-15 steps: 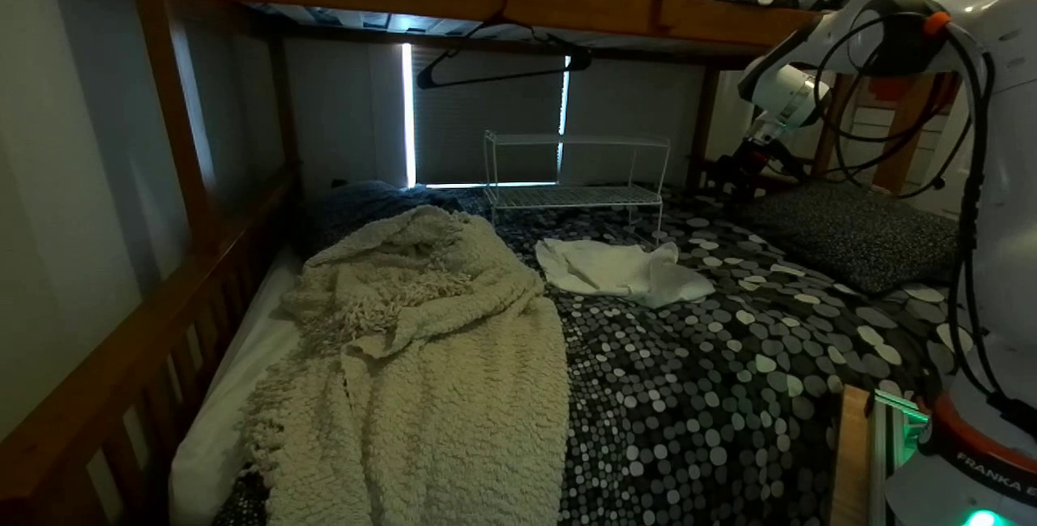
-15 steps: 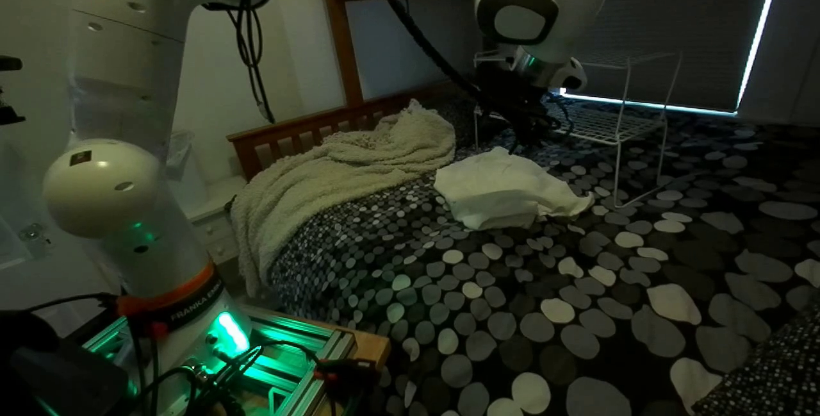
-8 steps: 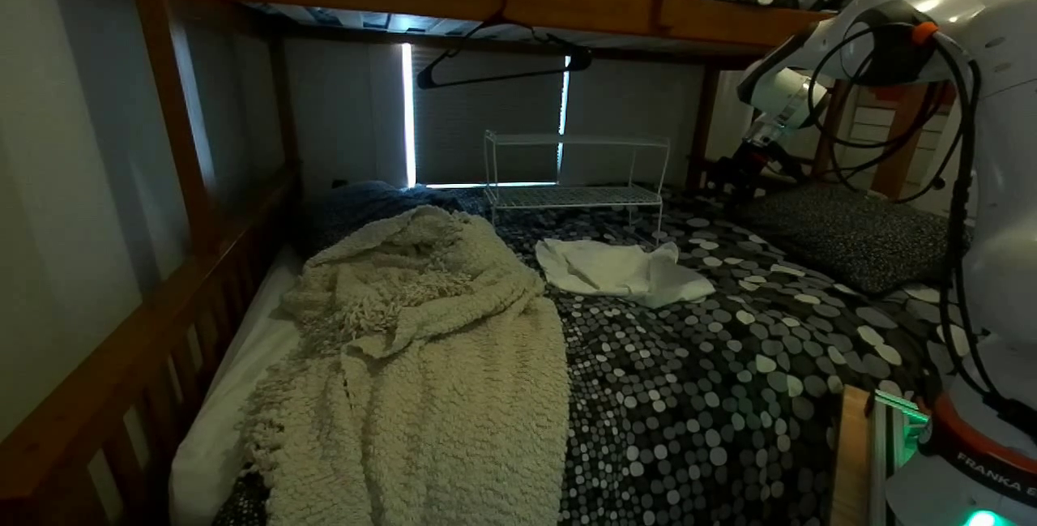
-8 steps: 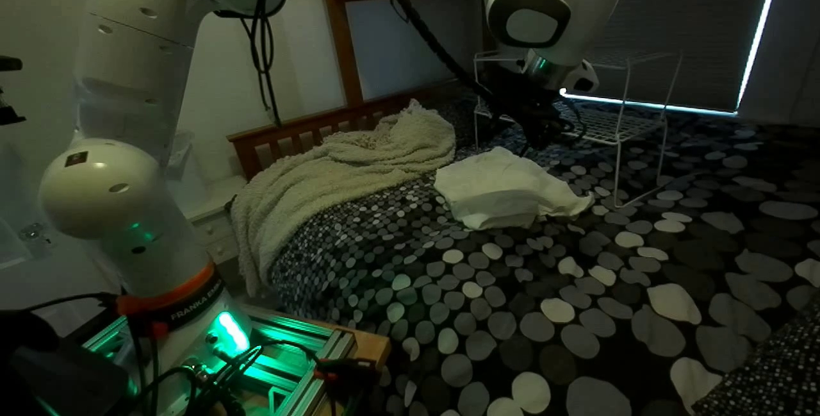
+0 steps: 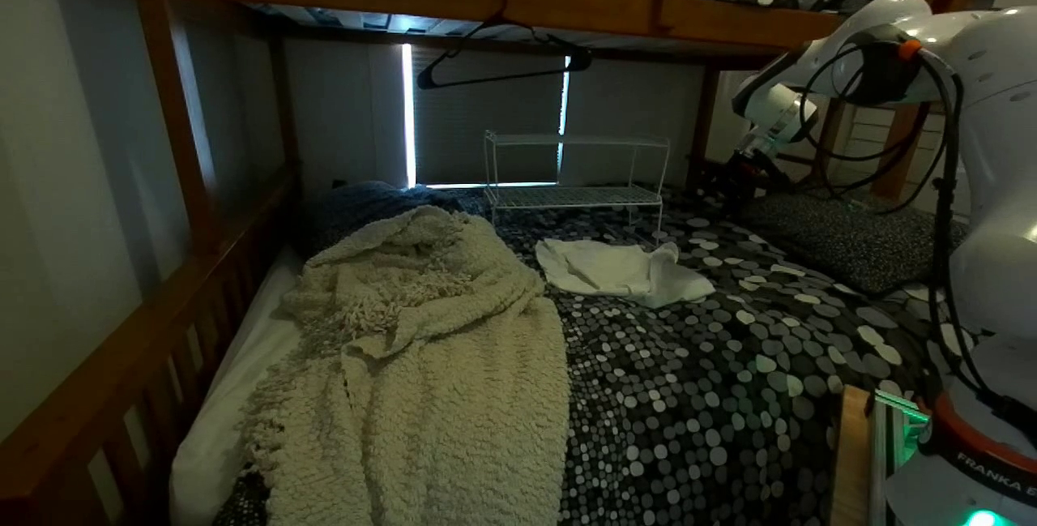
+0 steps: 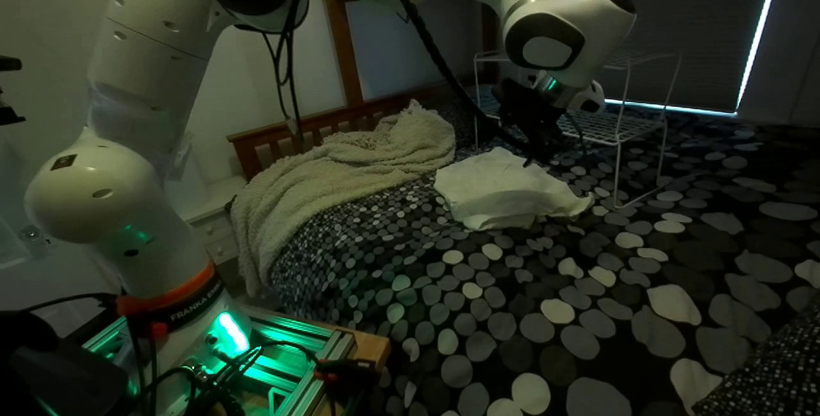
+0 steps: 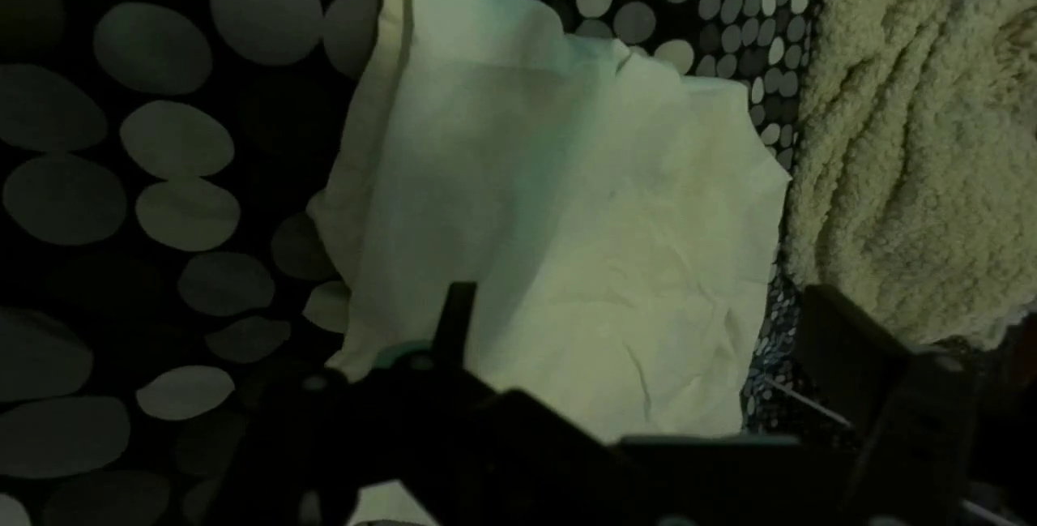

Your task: Pull the white towel to the right of the bed, fold the white towel in half from right to left

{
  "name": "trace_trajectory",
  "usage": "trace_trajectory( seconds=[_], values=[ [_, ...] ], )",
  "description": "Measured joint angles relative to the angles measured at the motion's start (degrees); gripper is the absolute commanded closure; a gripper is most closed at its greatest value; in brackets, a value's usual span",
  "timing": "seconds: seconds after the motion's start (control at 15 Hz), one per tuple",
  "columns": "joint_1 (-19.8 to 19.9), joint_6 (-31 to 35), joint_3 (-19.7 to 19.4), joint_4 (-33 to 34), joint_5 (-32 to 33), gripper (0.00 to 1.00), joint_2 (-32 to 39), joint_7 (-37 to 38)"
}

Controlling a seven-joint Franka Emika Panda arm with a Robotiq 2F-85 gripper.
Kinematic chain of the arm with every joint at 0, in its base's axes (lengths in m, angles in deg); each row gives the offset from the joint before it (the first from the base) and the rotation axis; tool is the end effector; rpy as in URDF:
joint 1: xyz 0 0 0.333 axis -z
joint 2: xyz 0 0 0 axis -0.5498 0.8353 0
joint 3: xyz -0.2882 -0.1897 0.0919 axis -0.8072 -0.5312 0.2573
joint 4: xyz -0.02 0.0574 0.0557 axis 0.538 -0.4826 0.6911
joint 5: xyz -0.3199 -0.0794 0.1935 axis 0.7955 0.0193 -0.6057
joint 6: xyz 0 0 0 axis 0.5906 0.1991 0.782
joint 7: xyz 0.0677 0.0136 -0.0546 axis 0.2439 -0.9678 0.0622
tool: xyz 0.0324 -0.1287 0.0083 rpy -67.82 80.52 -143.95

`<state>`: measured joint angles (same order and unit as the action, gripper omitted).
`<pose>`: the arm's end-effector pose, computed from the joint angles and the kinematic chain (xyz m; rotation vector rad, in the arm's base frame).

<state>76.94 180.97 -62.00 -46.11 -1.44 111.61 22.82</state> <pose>0.4486 -0.5402 0.3356 -2.4466 0.7527 -0.2532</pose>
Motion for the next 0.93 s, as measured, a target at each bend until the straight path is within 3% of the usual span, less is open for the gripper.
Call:
trace_trajectory(
  seconds=[0.47,0.93],
  values=[
    [8.5,-0.5,8.1,12.3,-2.0,0.0,15.9,7.1],
    [11.5,-0.5,12.1,23.0,-1.9,0.0,26.1,13.5]
  ],
)
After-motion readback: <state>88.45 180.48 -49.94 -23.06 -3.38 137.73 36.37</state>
